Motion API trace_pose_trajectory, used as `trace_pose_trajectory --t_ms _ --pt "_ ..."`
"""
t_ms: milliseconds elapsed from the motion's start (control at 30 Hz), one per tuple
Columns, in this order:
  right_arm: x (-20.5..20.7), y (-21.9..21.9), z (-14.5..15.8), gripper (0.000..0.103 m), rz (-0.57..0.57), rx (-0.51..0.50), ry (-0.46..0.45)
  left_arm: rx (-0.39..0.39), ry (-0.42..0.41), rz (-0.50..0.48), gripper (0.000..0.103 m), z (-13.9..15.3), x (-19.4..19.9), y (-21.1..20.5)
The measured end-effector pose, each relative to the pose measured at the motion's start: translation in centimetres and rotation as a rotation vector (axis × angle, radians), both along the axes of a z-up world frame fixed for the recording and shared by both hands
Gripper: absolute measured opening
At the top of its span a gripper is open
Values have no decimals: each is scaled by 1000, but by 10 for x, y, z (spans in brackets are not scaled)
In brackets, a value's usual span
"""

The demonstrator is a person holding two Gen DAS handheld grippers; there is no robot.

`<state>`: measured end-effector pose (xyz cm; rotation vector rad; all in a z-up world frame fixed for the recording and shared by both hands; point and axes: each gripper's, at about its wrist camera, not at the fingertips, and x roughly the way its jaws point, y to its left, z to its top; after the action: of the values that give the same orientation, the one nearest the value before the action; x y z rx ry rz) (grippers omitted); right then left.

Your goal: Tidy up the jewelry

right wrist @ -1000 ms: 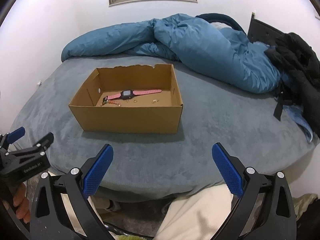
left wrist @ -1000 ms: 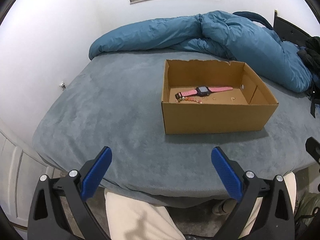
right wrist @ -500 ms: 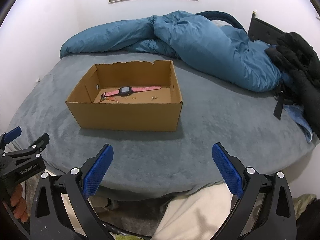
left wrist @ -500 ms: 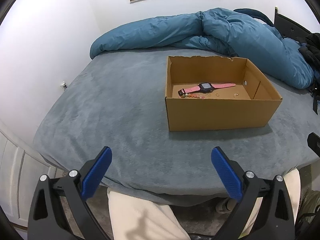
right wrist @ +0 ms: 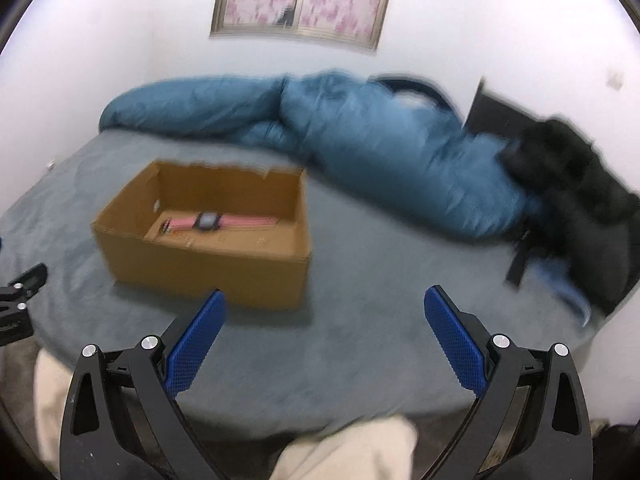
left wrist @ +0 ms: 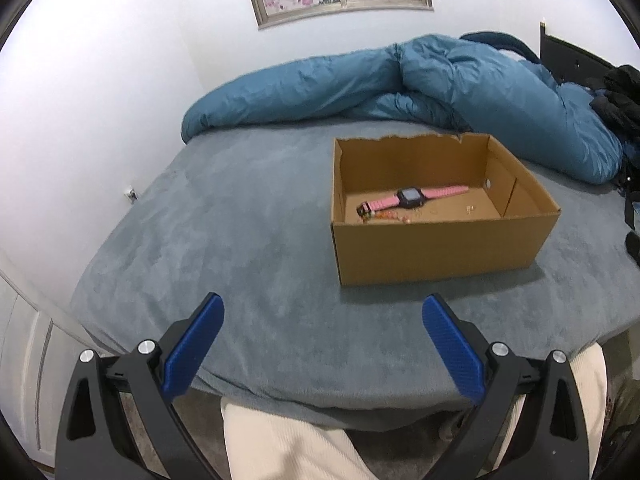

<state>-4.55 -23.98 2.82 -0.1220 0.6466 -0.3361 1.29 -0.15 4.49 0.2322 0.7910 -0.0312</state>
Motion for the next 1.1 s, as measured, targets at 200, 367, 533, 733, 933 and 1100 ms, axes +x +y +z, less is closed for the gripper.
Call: trace_pose_trajectory --t_ms 200,367,533,733,933,1100 --pt "-13 -3 16 95 -48 -42 -149 -37 -10 20 97 6 3 2" --pt "-5 -21 19 95 -41 205 -13 -73 54 8 97 12 5 3" --pt "5 -19 8 95 -62 289 129 -67 134 23 97 14 11 2" --pt "12 -5 3 95 -26 280 219 -29 163 14 97 17 17 -6" --pt "26 -1 7 95 -13 278 235 -11 171 -5 97 19 22 -13" --pt "39 -1 9 95 0 277 243 1 169 -15 97 21 32 -16"
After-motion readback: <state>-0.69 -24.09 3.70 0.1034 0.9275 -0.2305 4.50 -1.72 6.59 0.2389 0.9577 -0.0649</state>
